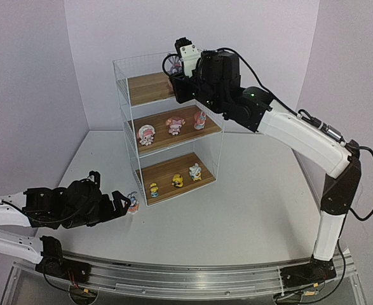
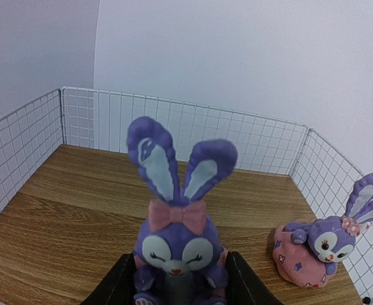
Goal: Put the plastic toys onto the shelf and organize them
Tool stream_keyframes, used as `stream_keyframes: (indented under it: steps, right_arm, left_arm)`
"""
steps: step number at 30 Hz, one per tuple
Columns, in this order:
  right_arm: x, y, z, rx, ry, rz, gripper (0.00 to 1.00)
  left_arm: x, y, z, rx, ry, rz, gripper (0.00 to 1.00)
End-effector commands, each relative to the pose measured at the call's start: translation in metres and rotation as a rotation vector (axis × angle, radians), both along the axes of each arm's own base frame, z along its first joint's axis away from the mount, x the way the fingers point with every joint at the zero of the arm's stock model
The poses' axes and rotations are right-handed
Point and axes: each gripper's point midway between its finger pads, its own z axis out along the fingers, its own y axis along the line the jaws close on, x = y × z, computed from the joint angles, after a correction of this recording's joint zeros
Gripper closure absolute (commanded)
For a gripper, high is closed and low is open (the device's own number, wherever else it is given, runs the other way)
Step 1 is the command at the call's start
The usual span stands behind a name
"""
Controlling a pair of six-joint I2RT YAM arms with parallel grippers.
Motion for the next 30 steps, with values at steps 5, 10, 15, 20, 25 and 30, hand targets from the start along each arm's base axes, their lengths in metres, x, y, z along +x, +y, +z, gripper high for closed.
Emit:
stream_keyframes:
  steps: [5,10,15,20,25,30]
  right_arm:
    - [0.01,0.007,-0.008,-0.007,0.008,0.002,0.6]
    - [0.012,0.008,-0.011,-0.005,0.012,-0.008,0.6]
    - [0.017,0.01,-0.015,0.001,0.019,-0.018,0.58]
    - [0.02,0.012,-0.015,0.015,0.02,-0.022,0.54]
    - [0.021,0.011,-0.011,0.02,0.013,-0.027,0.47]
    - [0.02,0.011,-0.006,0.025,0.005,-0.018,0.42]
  left_arm:
    - [0.004,0.001,0.006,-0.029,-0.023,0.023,0.0]
    - [0.003,0.003,0.008,-0.035,-0.027,0.027,0.0]
    - [0.003,0.004,0.008,-0.034,-0.024,0.029,0.0]
    - [0.002,0.005,0.006,-0.037,-0.016,0.033,0.0]
    - [0.002,0.005,0.006,-0.042,-0.017,0.035,0.0]
    - [0.003,0.004,0.008,-0.045,-0.024,0.038,0.0]
